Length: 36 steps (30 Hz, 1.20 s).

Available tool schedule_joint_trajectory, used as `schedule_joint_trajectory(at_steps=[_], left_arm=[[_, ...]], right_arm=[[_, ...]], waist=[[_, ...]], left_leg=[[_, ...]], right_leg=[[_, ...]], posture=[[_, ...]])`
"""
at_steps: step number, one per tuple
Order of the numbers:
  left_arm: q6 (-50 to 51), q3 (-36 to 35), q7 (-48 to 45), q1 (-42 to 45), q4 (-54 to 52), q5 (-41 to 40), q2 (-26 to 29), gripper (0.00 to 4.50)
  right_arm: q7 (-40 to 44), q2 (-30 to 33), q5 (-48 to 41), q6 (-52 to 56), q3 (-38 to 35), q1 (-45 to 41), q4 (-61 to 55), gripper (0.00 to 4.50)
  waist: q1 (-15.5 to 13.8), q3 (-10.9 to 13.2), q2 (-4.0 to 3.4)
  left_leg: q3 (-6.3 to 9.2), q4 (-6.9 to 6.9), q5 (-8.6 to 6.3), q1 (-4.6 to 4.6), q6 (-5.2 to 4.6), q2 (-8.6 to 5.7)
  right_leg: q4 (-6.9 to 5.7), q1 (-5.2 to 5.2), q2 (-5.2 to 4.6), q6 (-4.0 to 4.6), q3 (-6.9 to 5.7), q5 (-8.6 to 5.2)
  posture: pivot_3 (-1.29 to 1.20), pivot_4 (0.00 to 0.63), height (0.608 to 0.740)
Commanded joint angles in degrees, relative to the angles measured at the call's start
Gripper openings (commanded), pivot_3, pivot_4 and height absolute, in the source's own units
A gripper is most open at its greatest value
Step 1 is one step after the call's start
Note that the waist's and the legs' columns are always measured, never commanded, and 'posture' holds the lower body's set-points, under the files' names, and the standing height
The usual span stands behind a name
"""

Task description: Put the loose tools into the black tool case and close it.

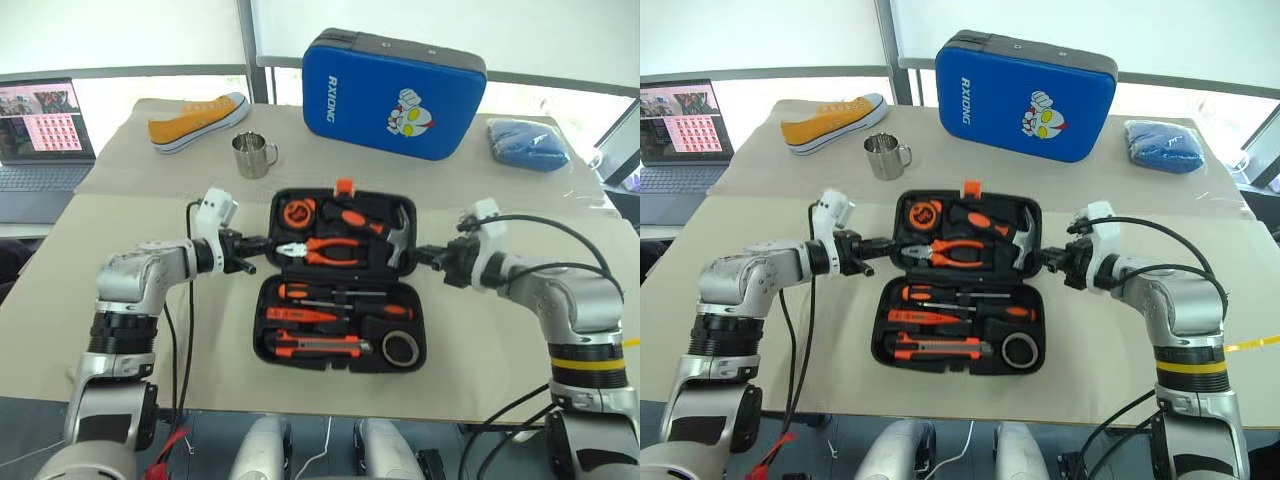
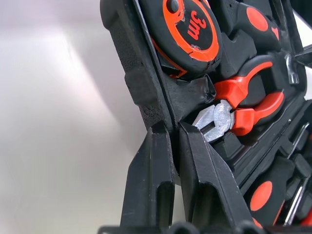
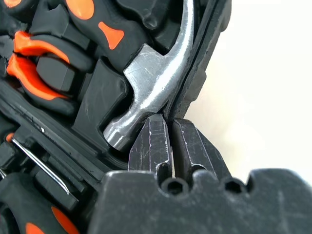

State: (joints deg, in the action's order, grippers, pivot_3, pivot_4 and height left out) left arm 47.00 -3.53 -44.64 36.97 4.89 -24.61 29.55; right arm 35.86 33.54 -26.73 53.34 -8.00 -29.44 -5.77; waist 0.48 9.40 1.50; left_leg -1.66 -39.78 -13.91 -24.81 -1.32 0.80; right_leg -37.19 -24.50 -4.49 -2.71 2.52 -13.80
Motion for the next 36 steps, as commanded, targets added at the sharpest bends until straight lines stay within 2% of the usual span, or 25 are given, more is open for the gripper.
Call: schedule_joint_trajectory(at_steps=[1,9,13,20,26,28,29,30,31,33,35,36], left_arm=[[-12.25,2.32,-1.31,-3.65,-9.98,1.05,-2.86,0.03],[-36.47,3.52,11.23,-16.28,-10.85,16.34,-6.5,0.03],[-50.66,2.72,16.02,-20.44,-10.02,22.56,-6.36,0.03],[-61.94,-0.46,21.46,-28.9,-10.75,26.57,-5.29,0.03],[-63.25,-1.8,22.84,-35.9,-12.46,27.12,-4.7,0.03],[-59.78,-3.92,21.41,-39.78,-16.25,24.11,-3.66,0.79],[-56.3,-5.7,20.38,-41.72,-18.95,21.73,-2.72,0.89],[-51.75,-7.55,19.07,-43.42,-21.79,18.35,-1.65,1.46],[-46.61,-9.37,17.8,-44.71,-24.41,14.7,-0.25,1.84],[-34.34,-14.29,13.87,-47.42,-29.03,5.19,4.7,2.52],[-19.93,-20.43,6.48,-50.29,-32.09,-8.77,12.66,3.41],[-15.38,-22.34,2.87,-51.3,-32.68,-13.2,16.19,3.83]], right_arm=[[0.83,-1.2,2.41,-11.63,2.12,2.34,-8.85,0.0],[-5.15,-5.22,13.18,-28.09,5.04,15.13,-13.65,0.0],[-7.66,-6.02,18.86,-38.4,5.54,20.39,-14.13,0.0],[-10.7,-2.07,31.04,-60.68,6.13,28.98,-10.62,0.0],[-13.31,0.18,37.73,-75.13,6.73,35.86,-6.97,0.0],[-11.68,1.91,36.84,-78.09,5.59,40.26,-8.68,0.81],[-10.11,3.19,35.15,-77.94,4.18,42.62,-10.76,0.95],[-8.29,4.61,32.73,-76.89,2.57,44.76,-13.14,1.43],[-6.1,6.1,28.95,-74.54,0.76,46.47,-15.88,1.77],[-0.27,10.36,18.28,-66.73,-4.14,50.68,-21.85,2.37],[9.15,16.62,7.75,-59.52,-9.44,57.41,-27.11,3.15],[13.21,18.91,4.37,-57.39,-11.32,60.31,-28.86,3.22]], waist=[[0.09,0.0,-0.01],[-0.16,-0.01,-0.02],[0.12,-0.01,-0.03],[0.29,-0.01,-0.03],[0.3,-0.02,-0.03],[0.38,-0.04,-0.05],[0.4,-0.04,-0.04],[0.5,-0.04,-0.05],[0.71,-0.03,-0.05],[1.0,-0.02,-0.04],[0.85,-0.01,-0.05],[0.81,-0.01,-0.06]], left_leg=[[-0.03,0.04,-0.01,0.0,-0.02,0.01],[-0.05,0.07,-0.12,-0.1,-0.12,0.03],[-0.06,0.12,-0.13,0.12,-0.12,0.05],[-0.1,0.09,-0.12,0.28,-0.11,0.05],[-0.13,0.12,-0.12,0.57,-0.11,0.08],[-0.14,0.13,-0.13,0.64,-0.11,0.1],[-0.16,0.13,-0.13,0.64,-0.11,0.12],[-0.16,0.15,-0.13,0.64,-0.11,0.15],[-0.17,0.21,-0.14,0.66,-0.12,0.21],[-0.23,0.25,-0.14,0.68,-0.12,0.32],[-0.22,0.19,-0.12,0.89,-0.09,0.48],[-0.23,0.15,-0.12,1.13,-0.09,0.52]], right_leg=[[0.04,-0.03,-0.02,0.0,0.02,0.0],[0.17,-0.05,-0.1,-0.04,-0.01,0.01],[0.16,0.1,-0.08,-0.04,0.01,0.02],[0.29,0.16,-0.07,-0.04,0.05,0.01],[0.29,0.4,-0.07,-0.02,0.06,0.0],[0.29,0.45,-0.06,-0.02,0.08,0.0],[0.29,0.45,-0.05,0.0,0.09,-0.01],[0.28,0.44,-0.04,0.01,0.09,-0.02],[0.27,0.42,-0.03,0.05,0.1,-0.05],[0.2,0.38,0.01,0.12,0.16,-0.09],[0.13,0.6,0.05,0.18,0.13,-0.09],[0.12,0.9,0.05,0.21,0.07,-0.12]], posture=[[0.0,0.15,0.739],[0.0,0.15,0.739],[0.0,0.15,0.739],[0.0,0.15,0.739],[0.0,0.15,0.739],[0.0,0.15,0.739],[0.0,0.15,0.739],[0.0,0.15,0.739],[0.0,0.15,0.739],[0.0,0.15,0.739],[0.0,0.15,0.739],[0.0,0.15,0.739]])
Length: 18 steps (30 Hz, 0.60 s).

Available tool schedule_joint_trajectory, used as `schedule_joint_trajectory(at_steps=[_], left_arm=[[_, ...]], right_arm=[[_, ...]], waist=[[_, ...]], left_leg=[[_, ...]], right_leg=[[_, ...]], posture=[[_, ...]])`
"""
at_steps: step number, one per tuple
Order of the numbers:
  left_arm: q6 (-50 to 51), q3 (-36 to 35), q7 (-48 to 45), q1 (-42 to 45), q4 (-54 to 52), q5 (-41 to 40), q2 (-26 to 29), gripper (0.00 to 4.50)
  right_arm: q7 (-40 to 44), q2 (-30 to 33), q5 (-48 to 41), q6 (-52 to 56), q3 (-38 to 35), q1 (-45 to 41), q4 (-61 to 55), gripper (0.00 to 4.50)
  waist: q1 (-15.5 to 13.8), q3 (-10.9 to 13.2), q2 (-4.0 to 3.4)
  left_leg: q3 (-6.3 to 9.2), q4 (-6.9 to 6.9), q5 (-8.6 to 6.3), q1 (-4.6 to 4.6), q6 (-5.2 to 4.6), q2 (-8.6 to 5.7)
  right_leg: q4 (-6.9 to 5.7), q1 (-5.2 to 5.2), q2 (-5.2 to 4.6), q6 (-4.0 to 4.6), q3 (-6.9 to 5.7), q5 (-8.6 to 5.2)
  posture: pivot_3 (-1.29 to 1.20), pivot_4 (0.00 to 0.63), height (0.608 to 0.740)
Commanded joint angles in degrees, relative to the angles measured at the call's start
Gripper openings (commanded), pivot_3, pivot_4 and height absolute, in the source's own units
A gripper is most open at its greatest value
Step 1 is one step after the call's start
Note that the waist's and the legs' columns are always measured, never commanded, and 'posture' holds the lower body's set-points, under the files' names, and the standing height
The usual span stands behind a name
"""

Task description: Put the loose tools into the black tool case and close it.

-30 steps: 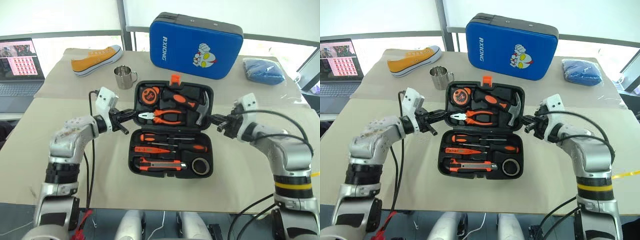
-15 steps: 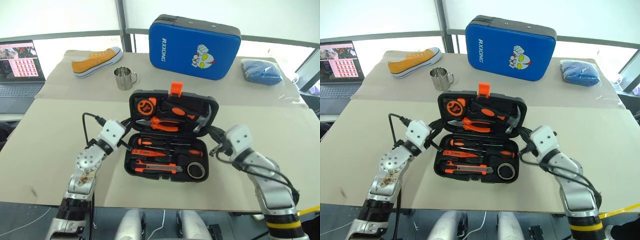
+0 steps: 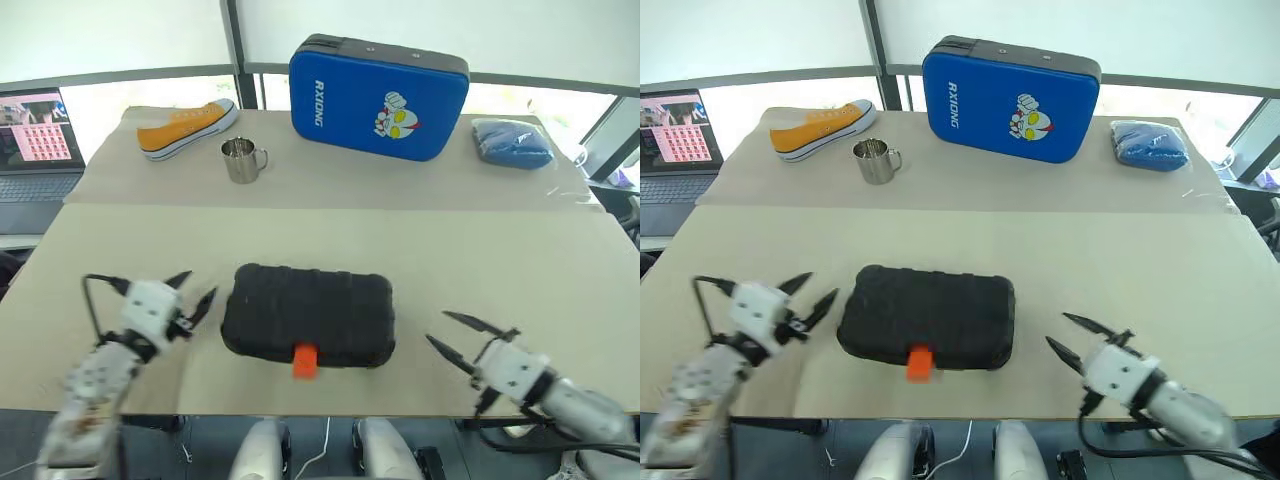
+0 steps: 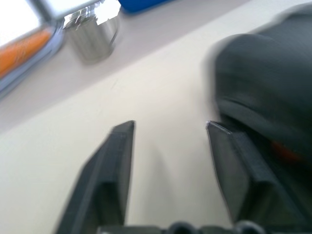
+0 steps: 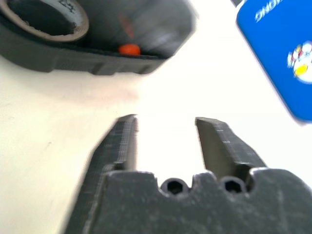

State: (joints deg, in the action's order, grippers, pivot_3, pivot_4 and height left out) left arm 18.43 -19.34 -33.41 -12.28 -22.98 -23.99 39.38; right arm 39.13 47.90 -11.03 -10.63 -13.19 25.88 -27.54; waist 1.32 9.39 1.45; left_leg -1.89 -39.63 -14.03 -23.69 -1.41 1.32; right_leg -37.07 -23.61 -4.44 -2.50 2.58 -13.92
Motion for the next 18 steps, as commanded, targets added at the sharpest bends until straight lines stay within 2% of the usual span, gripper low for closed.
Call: schedule_joint_trajectory(at_steps=[1,3,6,9,13,16,17,18], left_arm=[[18.41,-7.49,-12.1,-1.87,-3.6,-17.61,10.42,3.83],[19.85,-6.29,-19.73,0.43,0.82,-18.41,16.48,3.83],[13.64,3.88,-21.86,12.61,12.43,-8.86,19.08,3.88],[5.84,13.65,-23.68,27.52,25.13,0.09,16.02,3.17],[-3.69,23.28,-27.37,41.48,38.18,9.23,9.92,1.62],[-9.75,27.94,-30.58,47.68,45.27,13.4,5.56,0.63],[-11.44,29.02,-31.38,49.16,47.35,14.48,4.31,0.1],[-12.71,30.38,-32.35,50.66,49.31,15.63,2.83,0.01]], right_arm=[[13.04,6.19,-14.54,8.5,-6.99,7.21,-8.41,3.22],[16.33,8.02,-18.47,12.39,-6.61,8.84,-10.15,3.22],[18.17,8.86,-17.22,14.83,-2.04,6.38,-10.45,2.37],[18.13,8.25,-15.2,16.99,3.21,1.24,-9.79,1.42],[17.43,7.16,-12.47,20.45,9.83,-6.49,-8.96,0.05],[16.77,6.03,-11.14,22.69,13.18,-11.44,-8.52,0.0],[16.5,5.61,-11.11,23.54,13.87,-12.8,-8.55,0.0],[16.17,4.87,-11.36,24.72,14.81,-14.97,-8.46,0.0]], waist=[[-0.38,-0.02,0.08],[-1.09,-0.03,0.15],[-2.08,-0.05,0.13],[-2.15,-0.08,0.18],[-2.02,-0.11,0.25],[-1.88,-0.14,0.31],[-1.84,-0.14,0.31],[-1.83,-0.14,0.31]], left_leg=[[0.0,0.06,-0.01,0.31,0.01,0.04],[-0.03,0.42,-0.11,1.46,0.13,0.25],[-0.17,0.59,-0.13,1.62,0.19,0.25],[-0.34,0.61,-0.12,1.55,0.17,0.11],[-0.39,0.63,-0.11,1.19,0.16,-0.26],[-0.38,0.59,-0.12,0.63,0.14,-0.33],[-0.33,0.54,-0.12,0.37,0.13,-0.34],[-0.32,0.52,-0.12,0.25,0.13,-0.37]], right_leg=[[0.1,0.29,0.0,0.02,-0.06,-0.04],[0.8,1.33,0.03,0.16,-0.29,-0.8],[0.9,1.36,0.04,0.21,-0.27,-0.86],[0.87,1.38,0.07,0.23,-0.21,-0.8],[0.87,1.23,0.07,0.08,-0.19,-0.25],[0.87,0.74,0.05,-0.01,-0.18,-0.19],[0.83,0.46,0.05,-0.04,-0.14,-0.17],[0.83,0.35,0.04,-0.06,-0.14,-0.15]], posture=[[0.0,0.15,0.739],[0.0,0.15,0.739],[0.0,0.15,0.739],[0.0,0.15,0.739],[0.0,0.15,0.739],[0.0,0.15,0.739],[0.0,0.15,0.739],[0.0,0.15,0.739]])
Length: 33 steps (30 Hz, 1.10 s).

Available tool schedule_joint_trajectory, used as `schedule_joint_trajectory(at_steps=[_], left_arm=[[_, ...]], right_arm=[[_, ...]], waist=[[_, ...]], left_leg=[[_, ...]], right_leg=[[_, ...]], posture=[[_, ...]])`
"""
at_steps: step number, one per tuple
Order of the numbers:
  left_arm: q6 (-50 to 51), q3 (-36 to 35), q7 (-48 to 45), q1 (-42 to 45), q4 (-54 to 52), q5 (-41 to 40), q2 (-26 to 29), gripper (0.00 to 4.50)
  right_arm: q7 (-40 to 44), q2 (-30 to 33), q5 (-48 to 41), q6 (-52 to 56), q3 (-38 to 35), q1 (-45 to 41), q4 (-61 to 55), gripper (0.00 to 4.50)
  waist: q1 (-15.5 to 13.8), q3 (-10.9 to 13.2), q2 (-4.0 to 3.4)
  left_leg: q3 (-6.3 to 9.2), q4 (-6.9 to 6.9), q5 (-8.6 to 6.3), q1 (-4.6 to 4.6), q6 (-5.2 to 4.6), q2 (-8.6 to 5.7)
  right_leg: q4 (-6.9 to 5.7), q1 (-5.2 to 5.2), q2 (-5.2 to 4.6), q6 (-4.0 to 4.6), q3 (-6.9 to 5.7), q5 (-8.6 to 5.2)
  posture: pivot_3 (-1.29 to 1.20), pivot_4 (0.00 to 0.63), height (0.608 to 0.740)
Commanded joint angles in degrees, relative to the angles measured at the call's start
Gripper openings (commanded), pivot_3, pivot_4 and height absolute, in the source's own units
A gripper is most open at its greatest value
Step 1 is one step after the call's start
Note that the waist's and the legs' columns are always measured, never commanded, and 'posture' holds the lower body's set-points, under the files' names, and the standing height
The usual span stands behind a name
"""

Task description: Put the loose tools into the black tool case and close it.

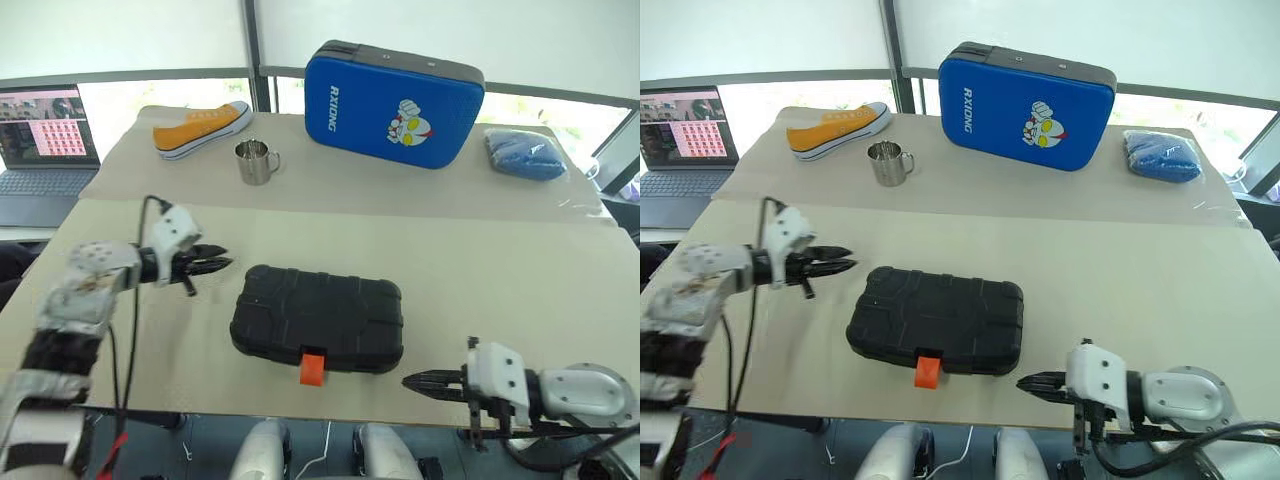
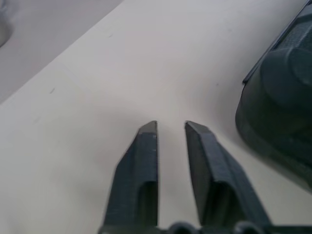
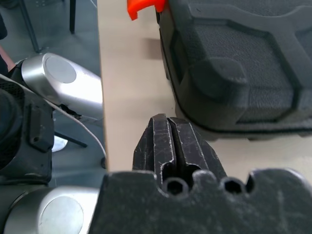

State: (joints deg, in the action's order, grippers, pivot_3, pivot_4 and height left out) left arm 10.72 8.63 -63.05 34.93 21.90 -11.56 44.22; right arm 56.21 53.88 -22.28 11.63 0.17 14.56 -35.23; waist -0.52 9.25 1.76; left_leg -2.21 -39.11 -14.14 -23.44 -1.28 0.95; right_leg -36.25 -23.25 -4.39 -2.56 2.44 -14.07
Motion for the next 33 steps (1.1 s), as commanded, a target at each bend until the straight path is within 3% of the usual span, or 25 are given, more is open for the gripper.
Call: schedule_joint_trajectory(at_steps=[1,5,9,15,19,22,26,33], left_arm=[[-5.95,3.2,-3.46,4.46,5.92,3.99,-3.01,0.01],[-8.29,5.49,-9.93,4.12,4.63,5.29,-3.18,0.01],[-3.13,5.27,-16.92,-0.21,-5.19,1.83,0.1,0.01],[1.26,2.22,-16.19,-5.48,-15.45,-0.05,1.98,0.01],[2.9,0.02,-14.57,-2.5,-14.36,-0.13,1.7,0.01],[11.98,-1.22,-16.4,4.7,-16.23,-5.33,0.55,0.01],[15.94,3.06,-19.72,9.24,-22.62,-7.47,-1.32,0.01],[3.96,14.56,-21.63,9.72,-20.74,1.35,-7.29,0.01]], right_arm=[[-1.09,-1.67,-0.25,3.34,2.06,-5.12,-0.71,0.0],[-3.71,-4.41,2.29,6.13,3.75,-11.27,1.79,0.0],[-6.98,-6.47,4.2,7.76,2.38,-15.17,6.07,0.0],[-8.11,-7.38,7.04,6.18,1.15,-15.05,9.48,0.0],[-5.68,-6.66,4.68,6.25,-1.05,-12.48,7.55,0.0],[-3.05,-5.86,0.83,7.22,-3.56,-9.62,4.69,0.0],[-1.17,-4.96,-0.61,7.4,-3.7,-6.84,1.72,0.0],[-1.89,-6.03,-1.52,8.78,-2.9,-6.35,-0.44,0.0]], waist=[[0.02,0.01,0.01],[0.6,0.02,0.04],[0.93,0.04,0.08],[0.65,0.03,0.07],[0.08,0.04,0.08],[-0.39,0.05,0.09],[-0.26,0.02,0.01],[0.27,-0.08,-0.17]], left_leg=[[0.02,-0.01,0.0,-0.03,0.0,0.0],[0.06,-0.06,-0.01,-0.07,-0.03,0.02],[0.22,-0.07,-0.02,-0.06,-0.03,0.04],[0.29,-0.08,-0.02,-0.06,-0.05,0.01],[0.3,-0.12,-0.02,-0.05,-0.05,0.0],[0.33,-0.25,-0.02,-0.18,-0.07,-0.01],[0.56,-0.69,-0.11,-0.47,-0.21,-0.01],[0.49,-0.71,-0.17,-0.32,-0.3,-0.09]], right_leg=[[0.01,-0.01,0.0,0.0,0.0,0.0],[0.0,-0.01,0.01,-0.02,-0.01,0.01],[-0.01,0.0,0.0,-0.03,-0.01,0.01],[-0.03,0.02,-0.05,-0.07,-0.03,0.03],[-0.04,0.05,-0.04,-0.08,-0.03,0.04],[-0.05,0.02,-0.04,-0.11,-0.07,0.05],[-0.08,0.03,-0.02,-0.22,-0.21,0.06],[-0.19,0.07,0.01,-0.28,-0.01,0.04]], posture=[[0.0,0.15,0.739],[0.0,0.15,0.739],[0.0,0.15,0.739],[0.0,0.15,0.739],[0.0,0.15,0.739],[0.0,0.15,0.739],[0.0,0.15,0.739],[0.0,0.15,0.739]])
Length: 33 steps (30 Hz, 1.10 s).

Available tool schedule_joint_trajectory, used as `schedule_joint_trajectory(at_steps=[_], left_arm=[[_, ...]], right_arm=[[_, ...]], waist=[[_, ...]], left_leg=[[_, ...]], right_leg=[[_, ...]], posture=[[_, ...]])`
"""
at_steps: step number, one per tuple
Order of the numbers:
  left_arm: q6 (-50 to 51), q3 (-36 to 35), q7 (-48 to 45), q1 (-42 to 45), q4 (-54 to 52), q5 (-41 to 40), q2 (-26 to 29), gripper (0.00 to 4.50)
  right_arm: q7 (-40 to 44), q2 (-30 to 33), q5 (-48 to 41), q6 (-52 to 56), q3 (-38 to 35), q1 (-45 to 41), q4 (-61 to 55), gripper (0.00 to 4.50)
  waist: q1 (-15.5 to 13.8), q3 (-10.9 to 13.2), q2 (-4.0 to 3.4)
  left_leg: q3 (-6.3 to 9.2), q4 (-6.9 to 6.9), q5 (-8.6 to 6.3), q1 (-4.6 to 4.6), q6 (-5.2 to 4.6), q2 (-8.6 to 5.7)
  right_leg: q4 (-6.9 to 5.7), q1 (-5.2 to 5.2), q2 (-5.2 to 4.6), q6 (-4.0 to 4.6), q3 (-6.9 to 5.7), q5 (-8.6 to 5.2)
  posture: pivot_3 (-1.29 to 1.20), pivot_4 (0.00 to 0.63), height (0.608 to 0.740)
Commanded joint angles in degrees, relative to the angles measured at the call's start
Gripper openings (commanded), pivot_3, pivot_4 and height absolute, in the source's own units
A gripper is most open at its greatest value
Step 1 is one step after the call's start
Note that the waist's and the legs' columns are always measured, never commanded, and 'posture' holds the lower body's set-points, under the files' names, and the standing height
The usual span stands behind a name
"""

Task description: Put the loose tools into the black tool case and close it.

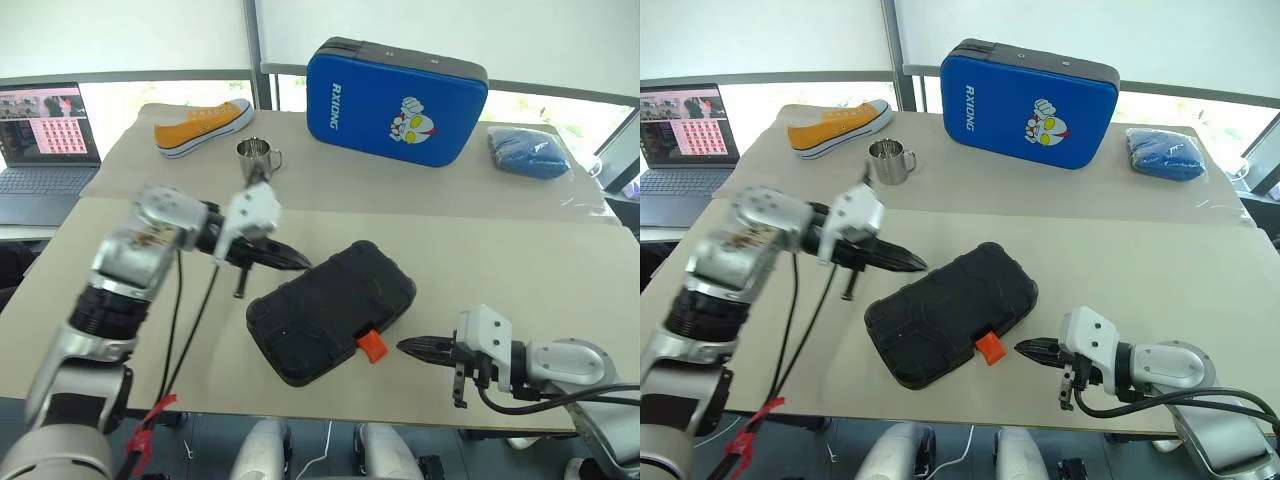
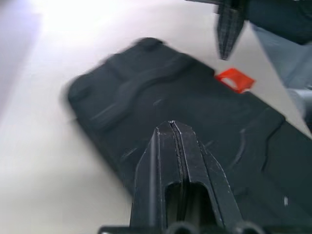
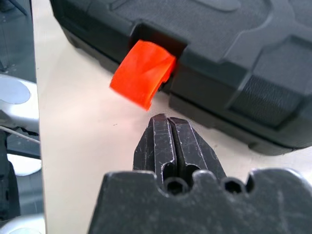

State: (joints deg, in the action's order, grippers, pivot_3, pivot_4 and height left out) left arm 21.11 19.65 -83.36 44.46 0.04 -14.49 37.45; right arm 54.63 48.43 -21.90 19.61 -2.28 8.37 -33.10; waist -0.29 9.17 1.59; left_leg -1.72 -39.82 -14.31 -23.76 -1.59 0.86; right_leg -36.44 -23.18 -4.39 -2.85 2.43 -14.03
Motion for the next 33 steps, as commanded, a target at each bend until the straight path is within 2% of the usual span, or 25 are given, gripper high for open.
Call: schedule_joint_trajectory(at_steps=[1,7,22,33], left_arm=[[-8.26,4.94,-1.64,0.0,1.96,5.63,-0.82,0.01],[-19.87,9.22,-2.32,-1.3,6.68,12.26,-0.81,0.01],[-16.76,6.7,-0.51,-1.33,5.32,10.86,-2.49,0.01],[-16.16,6.5,0.87,-1.38,4.77,10.87,-3.18,0.01]], right_arm=[[-0.49,-0.85,-2.38,1.1,-0.45,-0.32,-2.92,0.0],[-2.18,-2.87,-3.22,3.41,2.26,-2.93,-5.19,0.0],[-5.43,-7.22,8.6,1.08,14.16,-8.95,4.39,0.0],[-6.04,-10.03,9.0,2.15,13.26,-10.66,6.47,0.0]], waist=[[0.1,0.0,0.0],[0.04,-0.01,-0.01],[-0.06,-0.03,0.0],[0.2,-0.03,0.0]], left_leg=[[0.0,0.0,0.0,0.0,0.0,0.0],[0.0,-0.02,0.0,0.1,0.0,-0.01],[-0.02,-0.08,0.02,0.34,0.02,-0.01],[-0.03,-0.08,0.03,0.32,0.03,0.0]], right_leg=[[-0.02,-0.01,0.0,0.0,0.01,0.0],[-0.07,0.06,-0.02,0.01,0.02,-0.01],[-0.3,0.16,-0.01,0.03,0.07,-0.03],[-0.35,0.12,0.0,0.05,0.08,-0.04]], posture=[[0.0,0.15,0.739],[0.0,0.15,0.739],[0.0,0.15,0.739],[0.0,0.15,0.739]])
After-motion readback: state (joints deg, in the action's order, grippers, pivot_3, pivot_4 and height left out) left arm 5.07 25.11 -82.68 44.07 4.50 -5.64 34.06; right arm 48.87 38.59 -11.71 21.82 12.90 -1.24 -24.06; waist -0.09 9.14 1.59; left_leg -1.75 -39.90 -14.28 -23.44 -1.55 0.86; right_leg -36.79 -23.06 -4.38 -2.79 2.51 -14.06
